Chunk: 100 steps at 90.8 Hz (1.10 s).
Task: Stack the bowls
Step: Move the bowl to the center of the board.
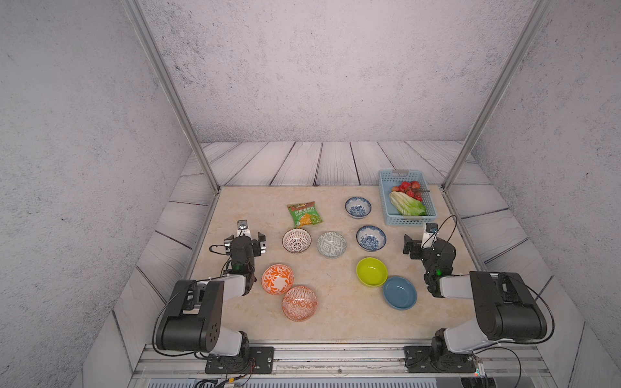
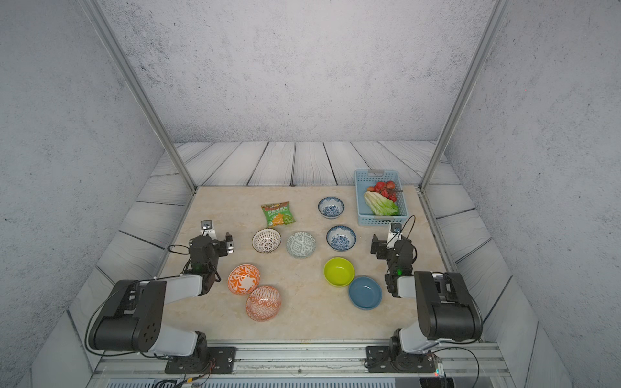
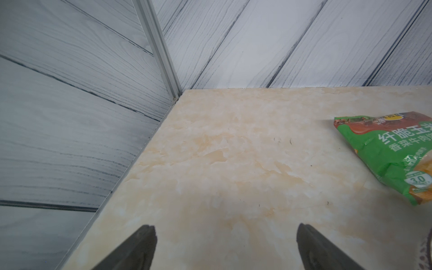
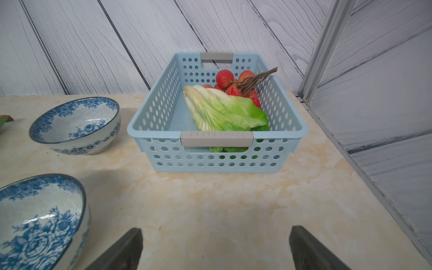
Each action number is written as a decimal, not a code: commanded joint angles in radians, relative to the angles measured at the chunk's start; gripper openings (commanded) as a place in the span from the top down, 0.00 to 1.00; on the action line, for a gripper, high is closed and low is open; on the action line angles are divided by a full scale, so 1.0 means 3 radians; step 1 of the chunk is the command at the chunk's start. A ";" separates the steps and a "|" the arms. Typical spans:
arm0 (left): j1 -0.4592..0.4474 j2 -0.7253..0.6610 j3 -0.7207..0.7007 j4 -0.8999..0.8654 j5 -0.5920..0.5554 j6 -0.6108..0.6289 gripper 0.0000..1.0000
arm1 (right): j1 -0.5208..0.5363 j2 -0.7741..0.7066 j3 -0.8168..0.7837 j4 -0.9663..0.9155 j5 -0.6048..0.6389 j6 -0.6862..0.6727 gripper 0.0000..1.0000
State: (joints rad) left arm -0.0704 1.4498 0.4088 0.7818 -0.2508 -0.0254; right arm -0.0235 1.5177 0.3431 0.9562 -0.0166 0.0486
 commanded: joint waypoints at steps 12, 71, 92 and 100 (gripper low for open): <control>-0.0020 -0.0090 0.0077 -0.0183 -0.0205 -0.0006 0.00 | 0.0002 -0.0101 -0.0076 0.0063 0.0099 0.0038 0.01; -0.0122 -0.1111 0.1789 -0.3635 0.0353 -0.1106 0.00 | 0.0363 -0.1374 0.1535 -0.3949 -0.0721 0.2221 0.23; -0.0058 -0.0341 0.2675 -0.4570 0.0911 -0.1126 0.00 | 0.1711 -0.1333 0.1647 -0.4158 0.0380 0.2440 0.20; -0.0047 -0.0195 0.2698 -0.4472 0.1136 -0.1191 0.00 | 0.1776 -0.1178 0.1749 -0.4273 0.0399 0.2371 0.20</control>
State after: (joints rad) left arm -0.0944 1.3533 1.1934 -0.4419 -0.0380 -0.3511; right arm 0.4961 1.1213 0.8227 -0.2321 0.0147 0.7303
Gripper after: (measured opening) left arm 0.997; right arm 0.803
